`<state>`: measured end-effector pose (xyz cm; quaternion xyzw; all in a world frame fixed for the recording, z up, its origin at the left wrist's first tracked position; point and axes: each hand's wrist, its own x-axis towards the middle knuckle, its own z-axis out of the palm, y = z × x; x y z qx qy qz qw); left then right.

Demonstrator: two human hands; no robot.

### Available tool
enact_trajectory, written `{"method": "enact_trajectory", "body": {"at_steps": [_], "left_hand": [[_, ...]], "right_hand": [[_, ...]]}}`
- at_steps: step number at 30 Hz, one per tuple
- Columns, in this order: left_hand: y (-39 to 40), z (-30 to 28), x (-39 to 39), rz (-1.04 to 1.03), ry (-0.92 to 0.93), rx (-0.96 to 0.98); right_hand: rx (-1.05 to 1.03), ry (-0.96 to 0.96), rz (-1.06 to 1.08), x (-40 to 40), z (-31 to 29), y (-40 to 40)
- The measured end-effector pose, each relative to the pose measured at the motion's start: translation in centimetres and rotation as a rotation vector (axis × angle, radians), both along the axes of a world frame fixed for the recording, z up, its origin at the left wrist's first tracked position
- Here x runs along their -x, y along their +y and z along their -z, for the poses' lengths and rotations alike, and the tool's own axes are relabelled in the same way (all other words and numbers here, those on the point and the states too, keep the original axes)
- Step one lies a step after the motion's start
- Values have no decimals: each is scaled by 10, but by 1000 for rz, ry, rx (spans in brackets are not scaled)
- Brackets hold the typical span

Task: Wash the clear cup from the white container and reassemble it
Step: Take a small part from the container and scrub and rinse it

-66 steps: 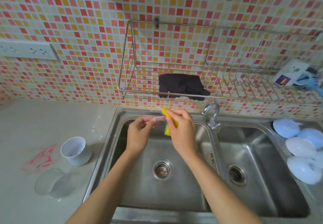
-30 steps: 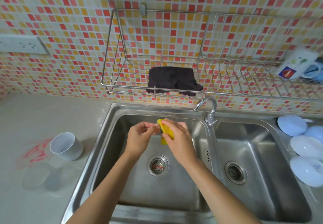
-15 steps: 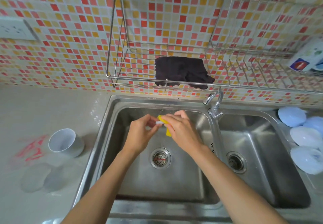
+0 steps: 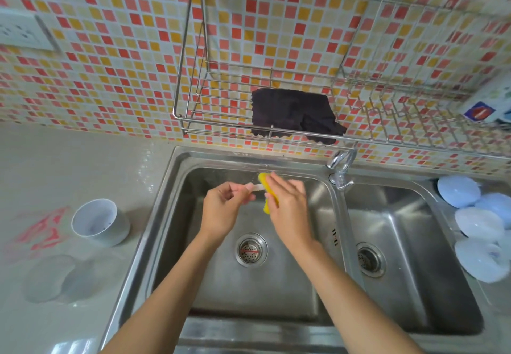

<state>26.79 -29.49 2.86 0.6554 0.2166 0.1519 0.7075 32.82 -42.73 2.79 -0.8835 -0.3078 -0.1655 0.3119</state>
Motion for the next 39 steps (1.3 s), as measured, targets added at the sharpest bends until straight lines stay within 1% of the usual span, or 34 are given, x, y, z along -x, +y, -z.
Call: {"method": "enact_trajectory", "body": {"at_steps": [3,7,11,15,19,23,24,25,27,28,30,32,33,34,36,38,39], "left_hand": [[-2,2,-2,2,-2,61],[-6,6,-4,-40,40,59],[-6,5,-5,-47,52,77],[-5,6,-5,-50,93,26],[0,-1,-9,10,101,10],[-3,-6,-8,87,128,-51],[-3,-7,-8,110,141,-82],[-2,-8,-8,127,152,-157],[0,-10,-7,138,157,-392],[0,-12,-6,140,121,-471],[1,-13,-6,185,16,-580],[1,-13,-6,217,-22,-681],[1,-14,-7,209,-19,-692],[2,-14,-7,186,-11,-671],[5,-11,-9,108,35,-562],[5,-9,-12,58,83,-386],[4,-9,-13,53,90,-289]], "right_hand": [[30,-79,-73,13,2,6],[-4,-61,38,0,6,-1],[42,-123,-82,14,8,4],[10,-101,5,0,6,-3],[84,-135,-54,7,4,0],[129,-106,-52,-16,-8,-8],[151,-104,-79,-20,-11,-8],[179,-103,-111,-21,-14,-9],[223,-84,-142,-24,-18,-12],[234,-68,-137,-26,-19,-13],[244,-38,-128,-29,-19,-16],[241,-13,-168,-29,-20,-17],[219,-2,-184,-29,-21,-17],[183,16,-178,-30,-21,-18],[96,49,-81,-36,-19,-21],[37,45,7,-34,-17,-21],[23,20,-1,-27,-16,-18]]}}
